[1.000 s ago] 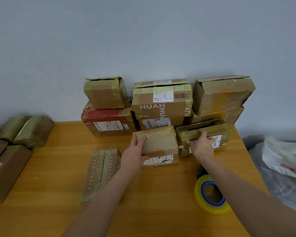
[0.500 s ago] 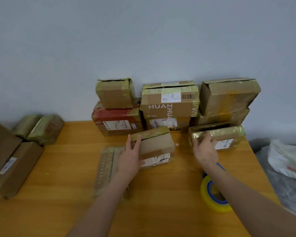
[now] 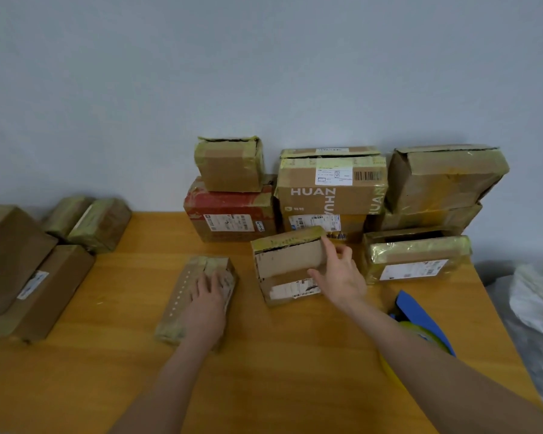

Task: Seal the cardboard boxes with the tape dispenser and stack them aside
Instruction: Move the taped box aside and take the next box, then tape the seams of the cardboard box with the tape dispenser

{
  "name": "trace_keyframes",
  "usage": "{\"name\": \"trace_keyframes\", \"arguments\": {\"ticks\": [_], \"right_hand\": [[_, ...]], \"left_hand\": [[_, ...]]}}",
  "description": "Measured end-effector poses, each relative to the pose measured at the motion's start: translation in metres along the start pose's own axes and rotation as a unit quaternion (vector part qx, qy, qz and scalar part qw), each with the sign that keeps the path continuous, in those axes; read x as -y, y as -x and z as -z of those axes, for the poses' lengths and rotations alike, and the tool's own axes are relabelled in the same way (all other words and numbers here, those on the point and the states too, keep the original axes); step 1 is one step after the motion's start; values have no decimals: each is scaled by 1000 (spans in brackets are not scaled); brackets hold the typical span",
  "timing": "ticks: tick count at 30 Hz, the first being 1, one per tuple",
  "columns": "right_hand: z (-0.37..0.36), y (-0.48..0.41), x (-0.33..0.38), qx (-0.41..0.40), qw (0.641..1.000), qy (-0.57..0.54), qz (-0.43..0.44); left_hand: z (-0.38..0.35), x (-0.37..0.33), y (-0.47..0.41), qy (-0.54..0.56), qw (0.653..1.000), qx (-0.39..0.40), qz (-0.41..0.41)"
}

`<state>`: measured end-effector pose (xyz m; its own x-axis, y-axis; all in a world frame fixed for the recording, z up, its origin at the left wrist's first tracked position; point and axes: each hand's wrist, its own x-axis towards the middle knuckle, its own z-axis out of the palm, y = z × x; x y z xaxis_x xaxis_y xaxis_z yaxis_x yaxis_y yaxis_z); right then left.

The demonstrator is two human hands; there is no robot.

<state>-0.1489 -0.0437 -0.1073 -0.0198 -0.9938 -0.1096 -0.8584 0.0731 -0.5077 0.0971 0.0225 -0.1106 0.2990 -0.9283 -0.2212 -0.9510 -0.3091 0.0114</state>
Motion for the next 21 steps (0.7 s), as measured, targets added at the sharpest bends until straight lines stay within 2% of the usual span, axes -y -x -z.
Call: {"name": "trace_keyframes", "arguments": {"ticks": [2, 4, 7, 13, 14, 16, 18, 19, 21], "right_hand": [[-1, -3, 1, -1, 1000, -7, -13], [-3, -2, 2, -10, 999, -27, -36], [-2, -1, -3, -32, 996, -51, -61], [25, -4, -19, -31, 994, -102, 9], [29, -3, -22, -55, 994, -96, 11], [39, 1, -30, -123, 988, -92, 0], [53, 2, -49, -190, 976, -104, -37], [61, 2, -61, -213, 967, -118, -71], [79, -1, -92, -240, 941, -168, -172]], "left_hand": [[11, -14, -6, 96, 993, -71, -12], [17, -41, -7, 199, 971, -125, -37], [18, -80, -9, 311, 944, -94, -55], [24, -115, -36, 359, 929, -18, -87], [25, -120, -36, 355, 932, -27, -74], [28, -132, -27, 325, 937, -114, -53], [31, -149, -14, 304, 926, -204, -96], [33, -162, -7, 301, 920, -214, -130], [33, -192, 3, 308, 921, -157, -182]]}}
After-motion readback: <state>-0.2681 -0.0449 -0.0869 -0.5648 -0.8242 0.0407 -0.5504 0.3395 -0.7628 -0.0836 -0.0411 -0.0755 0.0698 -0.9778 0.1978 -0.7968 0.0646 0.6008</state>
